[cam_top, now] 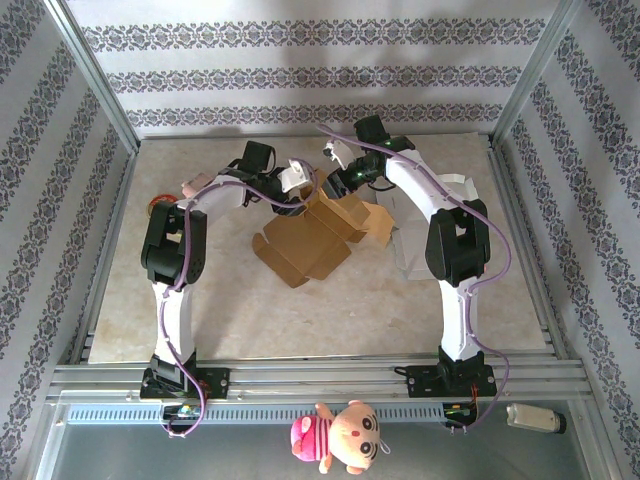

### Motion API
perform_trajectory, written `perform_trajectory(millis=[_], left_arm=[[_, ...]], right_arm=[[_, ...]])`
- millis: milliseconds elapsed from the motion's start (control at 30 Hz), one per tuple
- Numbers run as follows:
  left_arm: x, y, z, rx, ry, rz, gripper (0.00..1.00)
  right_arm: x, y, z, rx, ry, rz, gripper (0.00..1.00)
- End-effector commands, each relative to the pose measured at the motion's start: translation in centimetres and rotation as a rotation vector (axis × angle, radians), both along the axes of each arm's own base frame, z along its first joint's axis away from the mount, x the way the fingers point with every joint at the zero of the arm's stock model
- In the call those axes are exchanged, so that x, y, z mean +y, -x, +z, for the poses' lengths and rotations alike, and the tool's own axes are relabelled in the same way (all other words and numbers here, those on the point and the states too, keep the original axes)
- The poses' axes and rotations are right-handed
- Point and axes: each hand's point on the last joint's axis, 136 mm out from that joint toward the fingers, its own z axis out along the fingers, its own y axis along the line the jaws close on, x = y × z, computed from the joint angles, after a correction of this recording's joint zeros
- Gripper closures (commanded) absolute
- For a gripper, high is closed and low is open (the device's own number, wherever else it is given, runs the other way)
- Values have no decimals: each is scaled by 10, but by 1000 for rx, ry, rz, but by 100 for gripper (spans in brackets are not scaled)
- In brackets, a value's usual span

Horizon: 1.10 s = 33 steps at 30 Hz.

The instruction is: Fold the paper box

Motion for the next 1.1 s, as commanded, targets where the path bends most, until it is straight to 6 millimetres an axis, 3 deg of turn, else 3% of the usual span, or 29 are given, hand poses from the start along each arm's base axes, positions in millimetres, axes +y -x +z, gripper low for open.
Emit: perform_trajectory(millis=[0,100,333,467,567,833,1067], left_arm=[[-19,6,14,24,80,-70,34],[-19,7,21,24,84,-75,33],[1,10,50,-9,62,-47,12],[18,13,73,-22,93,-43,11],[32,4,82,-43,96,-9,11],[51,-41,70,-80,49,55,21],[34,-62,43,-64,-11,7,22]], right_arm=[[-11,5,-11,104,-22,-23,50],[-14,-1,-2,153,-110,-50,49],[-18,-6,3,195,-176,-62,47],[-16,-6,5,200,-193,-57,47],[-16,-6,6,196,-196,-52,47],[-13,-3,6,194,-192,-37,47],[-14,-2,7,188,-183,-37,47]])
